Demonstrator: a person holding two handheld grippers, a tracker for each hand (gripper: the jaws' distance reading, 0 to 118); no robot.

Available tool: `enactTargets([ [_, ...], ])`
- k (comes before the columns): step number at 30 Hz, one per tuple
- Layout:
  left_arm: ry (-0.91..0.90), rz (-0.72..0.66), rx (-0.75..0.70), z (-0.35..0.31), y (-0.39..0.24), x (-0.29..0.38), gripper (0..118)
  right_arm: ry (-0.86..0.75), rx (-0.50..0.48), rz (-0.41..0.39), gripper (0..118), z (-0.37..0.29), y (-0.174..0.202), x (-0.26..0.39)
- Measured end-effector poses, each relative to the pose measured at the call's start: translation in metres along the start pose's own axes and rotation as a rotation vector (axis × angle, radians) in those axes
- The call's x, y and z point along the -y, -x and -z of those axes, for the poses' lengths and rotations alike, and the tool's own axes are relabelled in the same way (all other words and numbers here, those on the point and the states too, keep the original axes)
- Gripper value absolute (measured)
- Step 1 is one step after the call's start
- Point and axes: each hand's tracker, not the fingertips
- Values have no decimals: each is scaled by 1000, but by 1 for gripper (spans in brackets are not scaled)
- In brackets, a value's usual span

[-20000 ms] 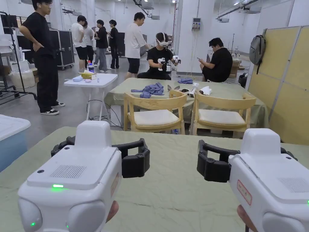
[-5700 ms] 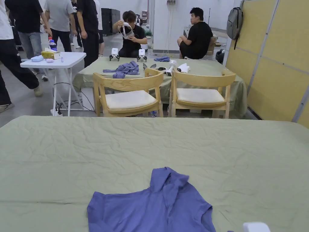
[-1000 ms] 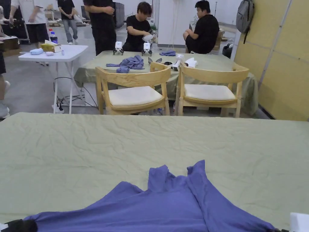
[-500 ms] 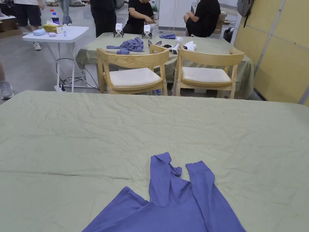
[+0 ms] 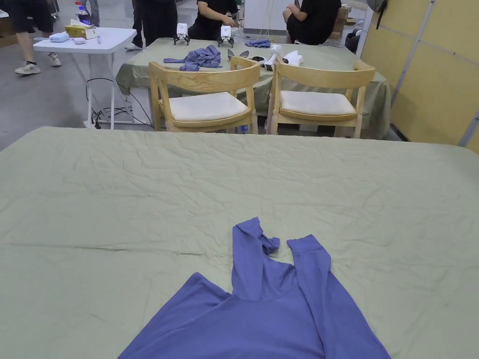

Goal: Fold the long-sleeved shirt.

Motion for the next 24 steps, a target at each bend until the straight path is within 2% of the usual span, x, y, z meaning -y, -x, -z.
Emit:
enactTargets([
  [1,-7,11,6,-10,-3,1,114,-18,-16,21,110,-8,1,-4],
  [2,23,16,-3,-18,-8,2,115,-30,-44,48,105,-21,-6,-4],
  [3,30,21,-4,-23,-13,4,114,-43,-85,68,90,-28,-5,-5],
  [4,45,22,-3,-27,-16,7,100,-64,-127,87,46,-34,-3,-5],
  [5,110,35,-4,-31,-15,12,65,-88,-147,90,2,-41,1,-5],
  [6,140,81,-32,-31,-20,16,6,-91,-139,80,4,-41,17,-7],
  [7,163,131,-59,-30,-25,19,2,-88,-131,78,4,-45,20,-2],
  [8,162,199,-182,-31,-22,23,2,-104,-147,76,4,-48,24,2],
  [9,120,167,-81,-18,-18,26,3,-115,-179,43,4,-53,38,-1],
  [10,114,166,-69,-14,-18,24,23,-117,-197,29,4,-60,59,-7],
  [12,95,143,-89,4,-18,15,104,-114,-212,-10,4,-63,80,-8],
  [13,104,128,-128,14,-3,12,118,-114,-219,-32,4,-64,90,-9],
  [14,122,123,-158,28,-1,9,111,-81,-265,-23,4,-48,83,-16],
  [15,118,129,-191,32,3,11,109,-77,-279,-42,4,-45,88,-21],
  [16,101,159,-163,47,0,8,108,-75,-289,-59,4,-41,92,-26],
  [20,229,256,-240,98,2,18,104,-56,-332,-94,4,4,90,-54],
  [21,219,278,-244,105,-1,22,99,-51,-344,-119,4,12,91,-66],
  [22,229,291,-224,110,-1,25,85,-68,-328,-184,4,0,122,-67],
  [24,222,352,-238,106,-10,30,79,-78,-331,-269,4,16,137,-95],
])
